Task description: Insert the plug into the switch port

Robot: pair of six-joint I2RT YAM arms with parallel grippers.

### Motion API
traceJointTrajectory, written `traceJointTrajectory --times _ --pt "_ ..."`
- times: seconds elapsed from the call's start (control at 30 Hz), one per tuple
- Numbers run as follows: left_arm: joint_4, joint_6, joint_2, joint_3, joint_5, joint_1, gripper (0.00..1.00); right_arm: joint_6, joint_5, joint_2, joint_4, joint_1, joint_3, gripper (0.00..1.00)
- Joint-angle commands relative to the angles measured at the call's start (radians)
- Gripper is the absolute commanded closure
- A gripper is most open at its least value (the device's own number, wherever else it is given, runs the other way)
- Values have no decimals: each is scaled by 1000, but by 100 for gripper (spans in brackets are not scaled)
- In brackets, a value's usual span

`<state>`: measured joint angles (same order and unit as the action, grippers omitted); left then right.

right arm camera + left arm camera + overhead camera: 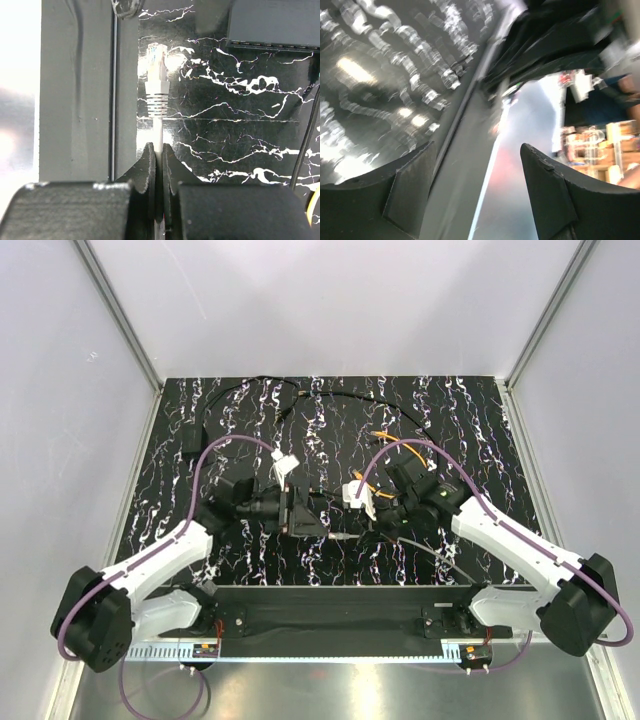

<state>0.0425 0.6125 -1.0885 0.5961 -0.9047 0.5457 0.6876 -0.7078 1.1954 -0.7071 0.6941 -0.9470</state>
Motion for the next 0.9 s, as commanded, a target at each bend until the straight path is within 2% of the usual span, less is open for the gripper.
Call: traceJointTrajectory --times 0.0,0.07,0.37,0.87 --pt "368 265 -25 -30 29 16 28 -49 -36 3 -26 4 -49 100" --pt "413 308 -30 -44 38 28 29 -48 -33 3 -32 5 -44 100" --pt "362 300 -57 -62 64 54 37 -59 -55 6 -17 5 -55 100" --pt "350 325 -93 -53 30 92 59 -154 -71 15 5 4 -64 100"
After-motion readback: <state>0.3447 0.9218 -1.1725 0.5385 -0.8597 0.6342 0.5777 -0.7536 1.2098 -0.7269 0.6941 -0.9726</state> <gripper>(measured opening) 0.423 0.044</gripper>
